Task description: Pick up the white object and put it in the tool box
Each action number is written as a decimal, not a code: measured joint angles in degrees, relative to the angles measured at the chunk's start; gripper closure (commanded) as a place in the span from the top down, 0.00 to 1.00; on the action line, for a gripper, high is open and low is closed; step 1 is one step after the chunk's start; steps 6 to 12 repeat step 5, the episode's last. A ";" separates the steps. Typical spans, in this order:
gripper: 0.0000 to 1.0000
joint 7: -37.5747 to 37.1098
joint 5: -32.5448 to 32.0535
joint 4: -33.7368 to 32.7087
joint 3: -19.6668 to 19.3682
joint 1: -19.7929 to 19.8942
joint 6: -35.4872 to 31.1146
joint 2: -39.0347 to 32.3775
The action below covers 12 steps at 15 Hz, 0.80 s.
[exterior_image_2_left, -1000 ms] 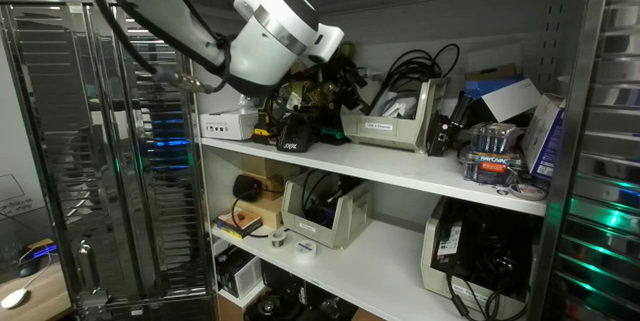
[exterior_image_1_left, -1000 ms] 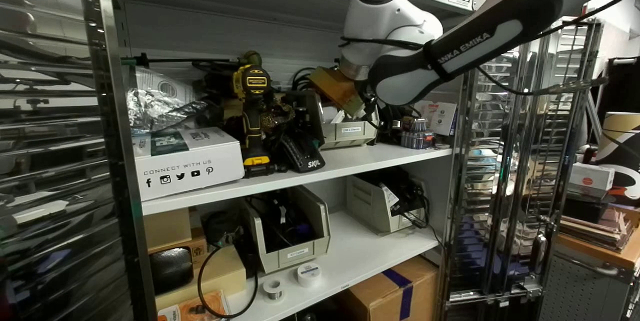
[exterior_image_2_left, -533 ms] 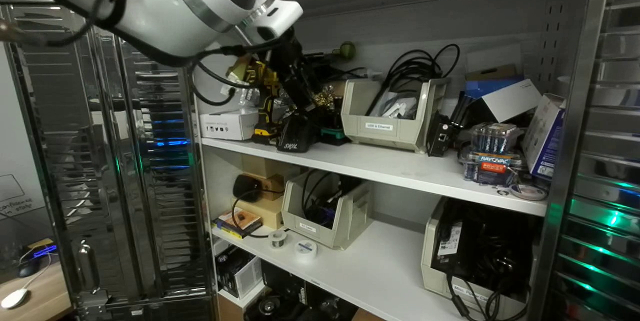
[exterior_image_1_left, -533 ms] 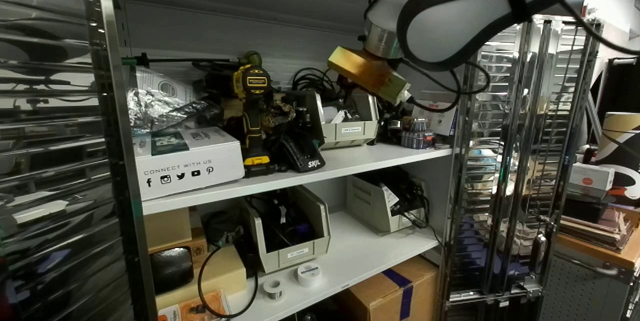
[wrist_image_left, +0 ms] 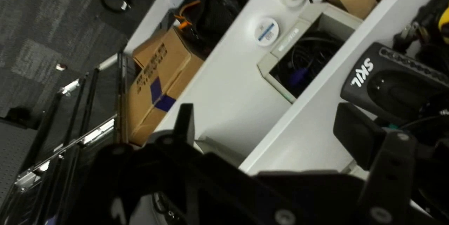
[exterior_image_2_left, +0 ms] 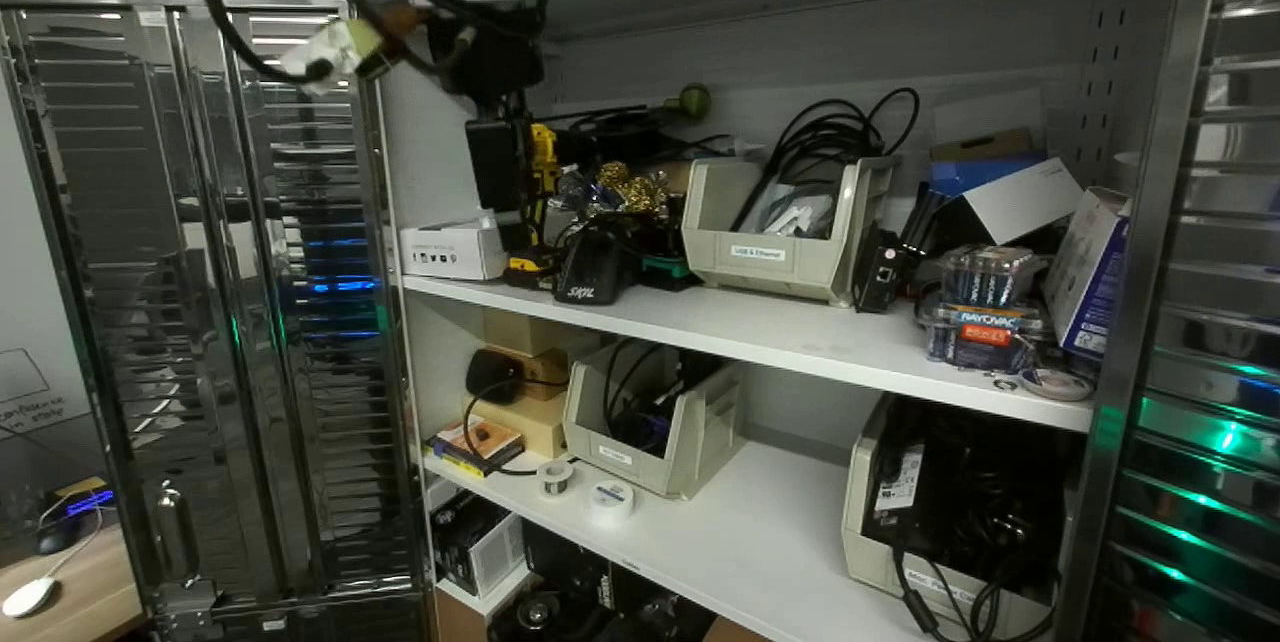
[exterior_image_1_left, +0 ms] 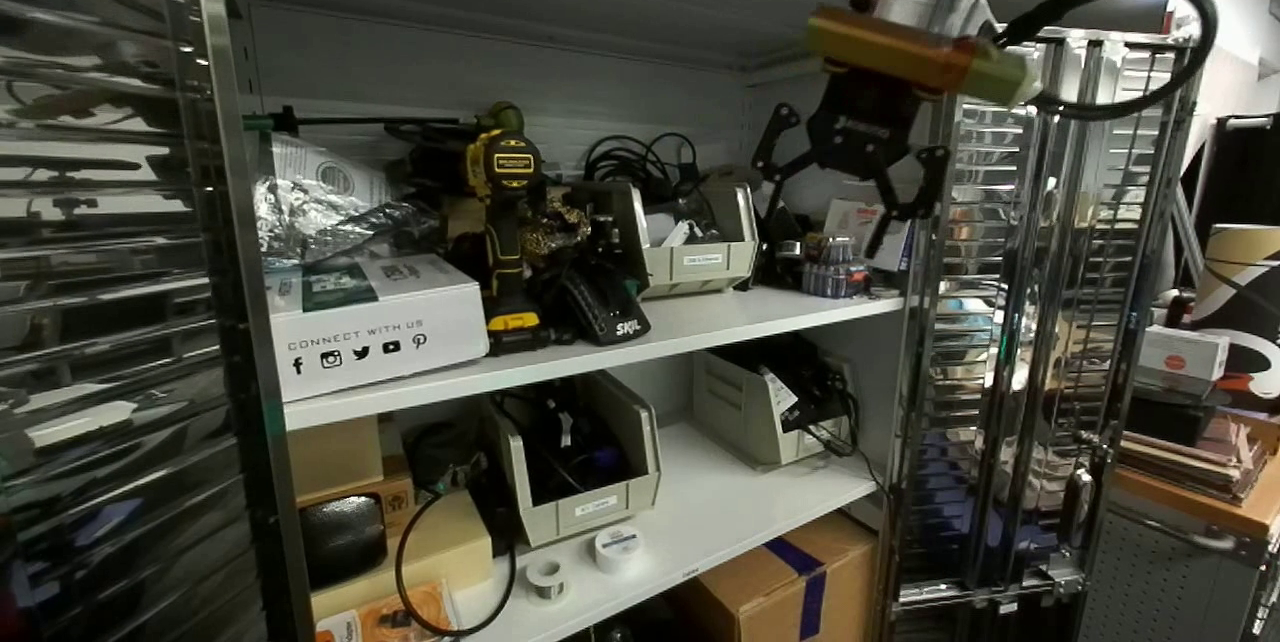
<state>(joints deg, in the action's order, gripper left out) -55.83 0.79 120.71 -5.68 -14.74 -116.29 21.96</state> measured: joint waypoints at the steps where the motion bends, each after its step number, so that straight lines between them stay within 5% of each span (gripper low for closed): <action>1: 1.00 3.85 2.35 -0.88 -0.42 0.82 4.75 1.31; 4: 1.00 12.52 7.45 -3.20 0.24 5.27 14.63 3.60; 12: 1.00 12.53 7.45 -3.04 1.27 6.71 14.60 3.73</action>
